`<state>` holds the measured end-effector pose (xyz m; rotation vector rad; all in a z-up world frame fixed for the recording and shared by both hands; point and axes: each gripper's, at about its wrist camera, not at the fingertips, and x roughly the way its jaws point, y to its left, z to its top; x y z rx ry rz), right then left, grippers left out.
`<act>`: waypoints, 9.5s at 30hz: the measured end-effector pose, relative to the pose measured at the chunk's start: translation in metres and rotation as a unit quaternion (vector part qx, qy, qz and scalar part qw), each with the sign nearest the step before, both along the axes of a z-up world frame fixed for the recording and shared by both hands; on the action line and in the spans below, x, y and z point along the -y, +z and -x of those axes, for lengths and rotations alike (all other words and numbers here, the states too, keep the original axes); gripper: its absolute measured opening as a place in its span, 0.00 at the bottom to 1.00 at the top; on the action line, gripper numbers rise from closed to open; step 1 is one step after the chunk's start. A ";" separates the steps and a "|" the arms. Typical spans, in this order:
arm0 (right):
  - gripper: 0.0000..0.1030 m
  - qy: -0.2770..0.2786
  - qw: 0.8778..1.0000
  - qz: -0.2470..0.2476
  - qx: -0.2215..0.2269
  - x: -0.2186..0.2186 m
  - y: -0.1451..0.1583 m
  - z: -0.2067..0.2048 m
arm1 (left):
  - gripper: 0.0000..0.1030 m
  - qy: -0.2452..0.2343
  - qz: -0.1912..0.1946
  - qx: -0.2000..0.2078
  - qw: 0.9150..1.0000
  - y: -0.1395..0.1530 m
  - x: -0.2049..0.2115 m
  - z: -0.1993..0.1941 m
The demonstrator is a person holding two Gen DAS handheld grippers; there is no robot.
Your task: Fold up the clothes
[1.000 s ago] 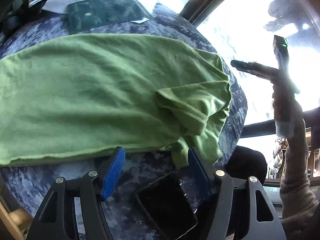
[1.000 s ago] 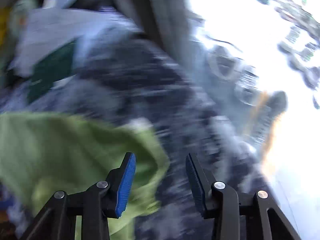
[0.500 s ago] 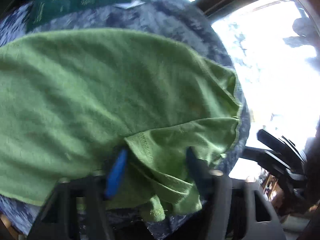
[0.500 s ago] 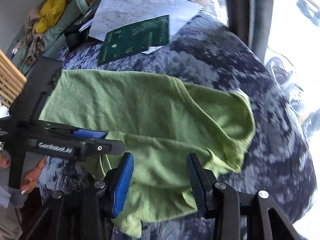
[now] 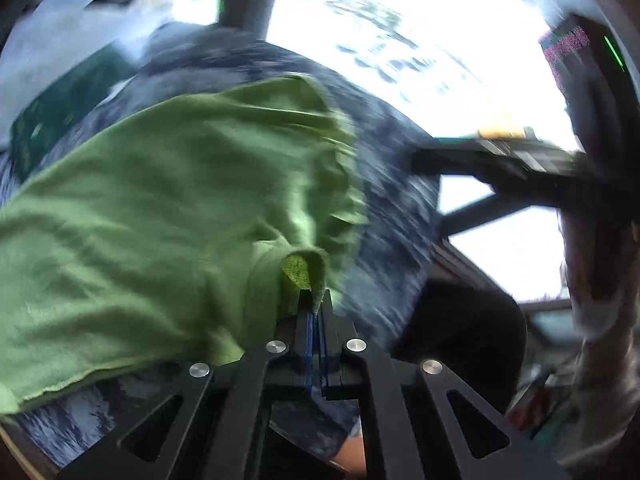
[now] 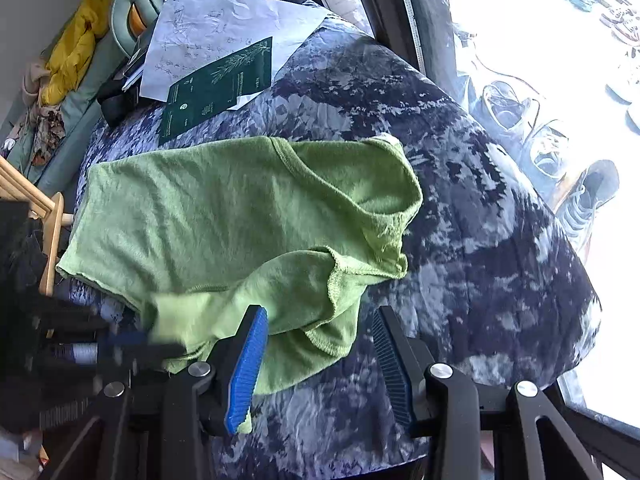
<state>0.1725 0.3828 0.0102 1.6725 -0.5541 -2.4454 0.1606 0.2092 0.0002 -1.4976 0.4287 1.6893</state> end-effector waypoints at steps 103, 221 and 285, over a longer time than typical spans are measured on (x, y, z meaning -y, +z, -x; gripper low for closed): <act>0.41 -0.001 0.992 0.124 0.031 0.059 -0.015 0.000 | 0.06 0.265 -0.172 0.077 0.946 -0.035 0.089 0.010; 0.46 0.091 0.989 0.116 0.031 0.095 -0.036 -0.018 | 0.82 0.630 -0.134 0.116 0.756 -0.057 0.382 0.126; 0.48 -0.009 0.971 0.207 0.118 0.079 -0.088 -0.038 | 0.35 0.540 0.054 -0.011 0.840 -0.004 0.379 0.131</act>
